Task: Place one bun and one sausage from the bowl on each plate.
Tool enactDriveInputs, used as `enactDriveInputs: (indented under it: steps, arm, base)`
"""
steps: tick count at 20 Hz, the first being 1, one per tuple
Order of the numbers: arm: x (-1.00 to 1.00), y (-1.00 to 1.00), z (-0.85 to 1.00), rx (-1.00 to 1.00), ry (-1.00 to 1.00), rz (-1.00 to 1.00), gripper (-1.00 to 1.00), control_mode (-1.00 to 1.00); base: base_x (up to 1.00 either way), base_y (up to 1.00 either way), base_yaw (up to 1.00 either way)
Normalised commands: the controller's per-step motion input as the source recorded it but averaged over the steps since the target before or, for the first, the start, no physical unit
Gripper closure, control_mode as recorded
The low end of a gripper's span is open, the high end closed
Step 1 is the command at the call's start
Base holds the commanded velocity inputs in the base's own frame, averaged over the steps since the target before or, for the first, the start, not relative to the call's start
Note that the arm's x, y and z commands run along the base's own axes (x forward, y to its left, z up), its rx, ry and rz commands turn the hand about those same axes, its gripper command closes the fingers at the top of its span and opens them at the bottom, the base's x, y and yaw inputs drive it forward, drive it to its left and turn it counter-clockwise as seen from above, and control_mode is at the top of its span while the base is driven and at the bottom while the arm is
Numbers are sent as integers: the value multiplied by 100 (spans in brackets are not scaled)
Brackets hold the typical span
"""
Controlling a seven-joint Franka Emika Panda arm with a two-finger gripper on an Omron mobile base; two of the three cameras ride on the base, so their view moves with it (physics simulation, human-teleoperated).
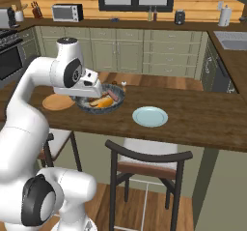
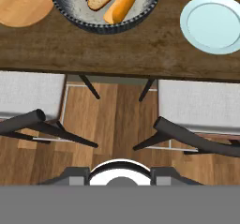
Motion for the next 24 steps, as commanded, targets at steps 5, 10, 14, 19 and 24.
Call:
enactDriveInputs:
  steps: [5,10,14,19,24]
  arm:
    - [39,20,-3,0,2,0,-100,-100]
    - [77,12,-8,0,6,0,-100,-100]
    - [71,-5,-38,11,13,-6,-100,-100]
    - [49,-6,-58,8,17,-4,-100,-100]
    - [6,0,-8,0,4,0,-100,-100]
  base:
    - [0,0,0]
    - [0,0,0]
    - [0,0,0]
    - [0,0,0]
    - [0,0,0]
